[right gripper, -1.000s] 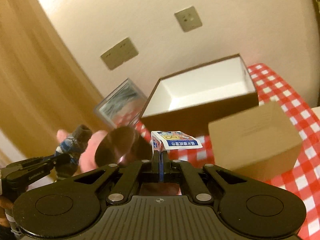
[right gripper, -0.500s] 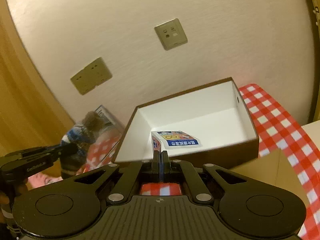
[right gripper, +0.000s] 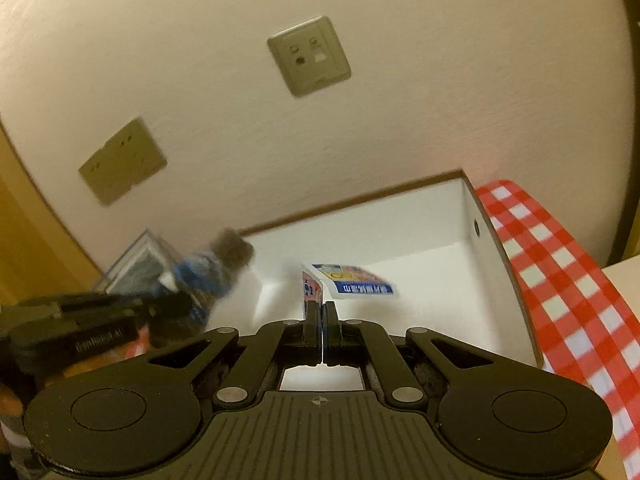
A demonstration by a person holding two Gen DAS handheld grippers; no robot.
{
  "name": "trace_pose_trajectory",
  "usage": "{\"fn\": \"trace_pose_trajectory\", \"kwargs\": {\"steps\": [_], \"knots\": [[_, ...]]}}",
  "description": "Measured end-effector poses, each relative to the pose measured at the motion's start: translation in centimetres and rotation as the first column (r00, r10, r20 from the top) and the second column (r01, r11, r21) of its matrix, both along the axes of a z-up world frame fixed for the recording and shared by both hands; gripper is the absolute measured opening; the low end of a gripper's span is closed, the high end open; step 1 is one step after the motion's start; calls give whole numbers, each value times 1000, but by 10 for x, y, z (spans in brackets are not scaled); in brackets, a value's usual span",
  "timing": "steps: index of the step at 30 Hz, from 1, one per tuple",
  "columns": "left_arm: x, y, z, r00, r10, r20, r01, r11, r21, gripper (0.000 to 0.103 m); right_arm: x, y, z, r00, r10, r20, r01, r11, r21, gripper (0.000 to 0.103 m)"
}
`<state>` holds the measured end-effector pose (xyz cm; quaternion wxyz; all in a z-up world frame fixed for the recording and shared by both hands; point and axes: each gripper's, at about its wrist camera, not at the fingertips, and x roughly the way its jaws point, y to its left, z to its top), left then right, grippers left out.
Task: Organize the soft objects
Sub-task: 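Carry sock and card packet to the white box and release both, then withdraw both tools from the box back toward the table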
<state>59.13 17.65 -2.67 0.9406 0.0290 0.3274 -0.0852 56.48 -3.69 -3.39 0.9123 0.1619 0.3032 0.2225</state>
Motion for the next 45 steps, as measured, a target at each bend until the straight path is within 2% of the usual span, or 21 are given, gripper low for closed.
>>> {"fn": "trace_pose_trajectory", "kwargs": {"steps": [1,2,3,4,5,6,8,14,17,26,31,41,45], "knots": [[4,0,0,1000,8,-6,-8,1000,-4,25,5,1,-1,1000,-5,15,5,1000,8,2],[8,0,-1,1000,13,-12,-13,1000,-8,28,9,1,-2,1000,-14,28,13,1000,7,8],[9,1,-1,1000,13,-24,-13,1000,-11,32,13,3,-2,999,-26,29,26,1000,-1,27],[11,1,-1,999,16,-36,-16,1000,-13,33,18,4,-3,999,-31,25,31,1000,-3,39],[12,3,-2,999,19,-44,-19,1000,-16,33,23,4,-4,1000,-28,11,28,1000,0,57],[11,4,-2,999,20,-48,-21,1000,-19,34,25,4,-6,1000,-30,-8,30,999,10,61],[8,7,-2,998,24,-57,-25,999,-20,35,24,1,-10,999,-39,-10,39,999,22,61],[-12,20,2,997,43,-63,-46,998,-38,35,17,-2,-25,997,-35,-71,34,999,-20,61],[-23,23,10,997,45,-61,-48,998,-50,36,7,-5,-27,997,-36,-75,33,999,-43,61],[-65,28,38,998,55,-35,-58,995,-77,36,-35,-18,-1,998,-50,-45,48,998,-41,62],[-104,26,54,999,53,-3,-53,993,-108,36,-68,-26,17,998,-57,-19,57,998,-20,65],[-200,9,76,997,63,41,-57,989,-136,37,-149,-51,29,998,-56,3,55,998,37,73],[-240,2,78,995,81,52,-73,988,-134,42,-181,-60,35,998,-49,36,47,998,48,73]]}}
